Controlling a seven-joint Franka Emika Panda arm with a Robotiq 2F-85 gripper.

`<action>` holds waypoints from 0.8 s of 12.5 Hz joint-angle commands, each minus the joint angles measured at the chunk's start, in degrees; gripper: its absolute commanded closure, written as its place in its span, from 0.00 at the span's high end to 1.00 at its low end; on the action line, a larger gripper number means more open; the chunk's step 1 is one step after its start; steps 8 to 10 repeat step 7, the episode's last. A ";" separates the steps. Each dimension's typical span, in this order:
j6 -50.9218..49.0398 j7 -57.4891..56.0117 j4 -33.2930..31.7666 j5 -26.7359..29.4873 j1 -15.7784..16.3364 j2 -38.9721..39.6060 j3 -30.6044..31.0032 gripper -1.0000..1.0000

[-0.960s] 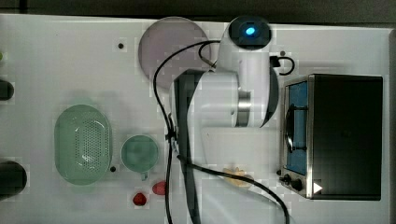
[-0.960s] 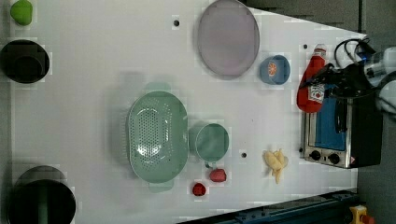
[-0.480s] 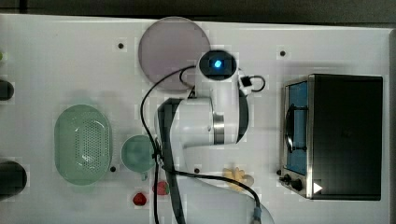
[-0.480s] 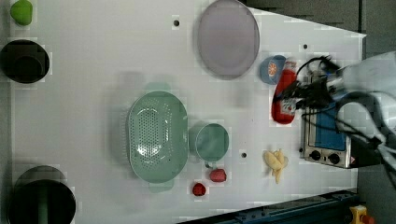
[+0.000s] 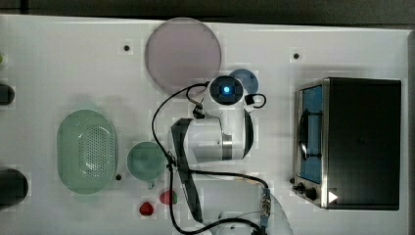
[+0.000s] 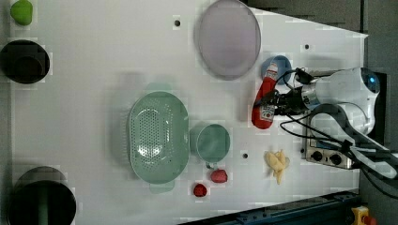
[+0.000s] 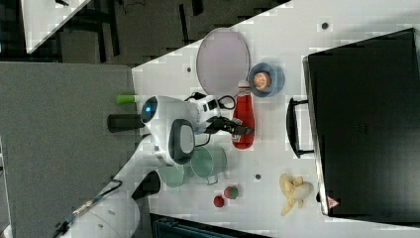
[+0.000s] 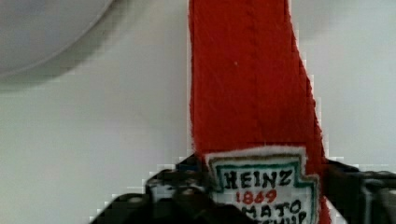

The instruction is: Pick ketchup from strainer and place it on the table

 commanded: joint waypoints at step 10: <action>-7.66 -0.61 6.89 0.92 -0.16 -12.40 -0.11 1.00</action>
